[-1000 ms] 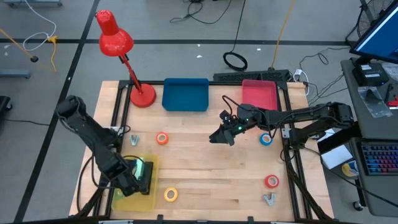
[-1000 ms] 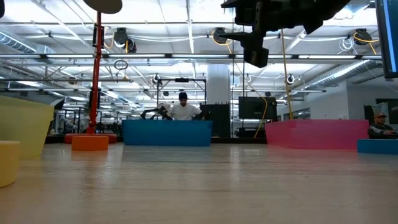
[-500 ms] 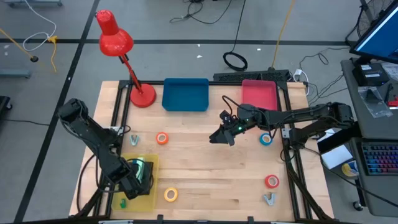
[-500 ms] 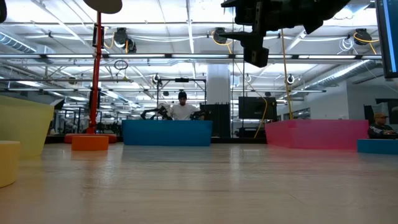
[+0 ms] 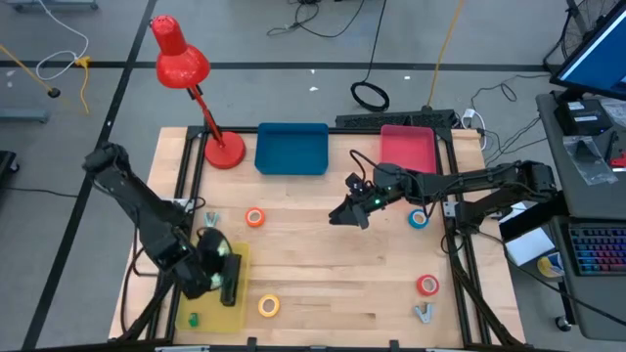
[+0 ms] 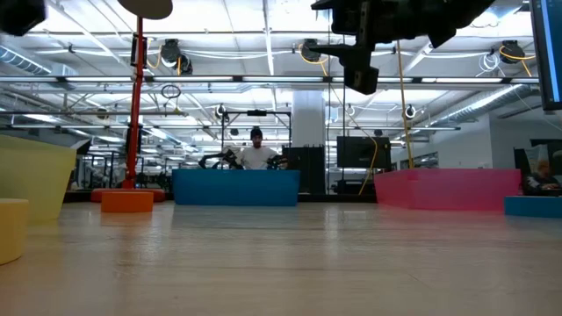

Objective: Pick and place Stapler, Stapler remover, tape
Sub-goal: Put the blue staple remover into the red bin

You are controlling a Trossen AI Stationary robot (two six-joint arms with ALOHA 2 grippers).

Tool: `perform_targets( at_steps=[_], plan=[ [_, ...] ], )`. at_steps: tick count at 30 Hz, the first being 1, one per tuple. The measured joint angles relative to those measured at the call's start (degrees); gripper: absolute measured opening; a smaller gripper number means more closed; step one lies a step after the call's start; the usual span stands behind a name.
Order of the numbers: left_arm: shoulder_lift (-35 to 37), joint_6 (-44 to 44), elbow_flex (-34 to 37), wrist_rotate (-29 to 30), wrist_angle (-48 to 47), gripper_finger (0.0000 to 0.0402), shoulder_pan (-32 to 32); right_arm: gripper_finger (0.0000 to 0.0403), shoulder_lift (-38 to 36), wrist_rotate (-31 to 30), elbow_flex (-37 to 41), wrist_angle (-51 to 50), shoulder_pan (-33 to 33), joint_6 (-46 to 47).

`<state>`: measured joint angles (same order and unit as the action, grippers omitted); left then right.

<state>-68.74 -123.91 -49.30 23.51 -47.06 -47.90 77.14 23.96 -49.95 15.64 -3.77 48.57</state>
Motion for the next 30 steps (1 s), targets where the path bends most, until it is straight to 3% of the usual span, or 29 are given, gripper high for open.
perform_targets(
  at_steps=[5,13,17,23,30],
  plan=[
    [5.1,8.9,0.0,4.6,-6.7,0.0048,6.1,0.0206,0.0,-2.9,0.0,0.3,0.0,-0.2],
    [8.2,34.0,0.0,4.5,-11.5,0.0031,21.8,0.0204,0.0,-4.6,0.0,0.9,-1.0,-0.2],
    [8.0,45.0,0.0,1.2,-13.4,0.0042,29.8,0.0206,0.0,-4.6,0.0,1.4,-1.5,0.1],
    [7.9,45.8,0.0,-7.4,-22.1,0.009,39.5,0.0206,0.0,-4.6,0.0,2.9,-1.6,0.0],
    [8.0,45.5,0.8,-9.1,-26.2,0.0183,44.9,0.0205,0.0,-4.6,0.0,3.0,-1.6,-1.2]
  ],
)
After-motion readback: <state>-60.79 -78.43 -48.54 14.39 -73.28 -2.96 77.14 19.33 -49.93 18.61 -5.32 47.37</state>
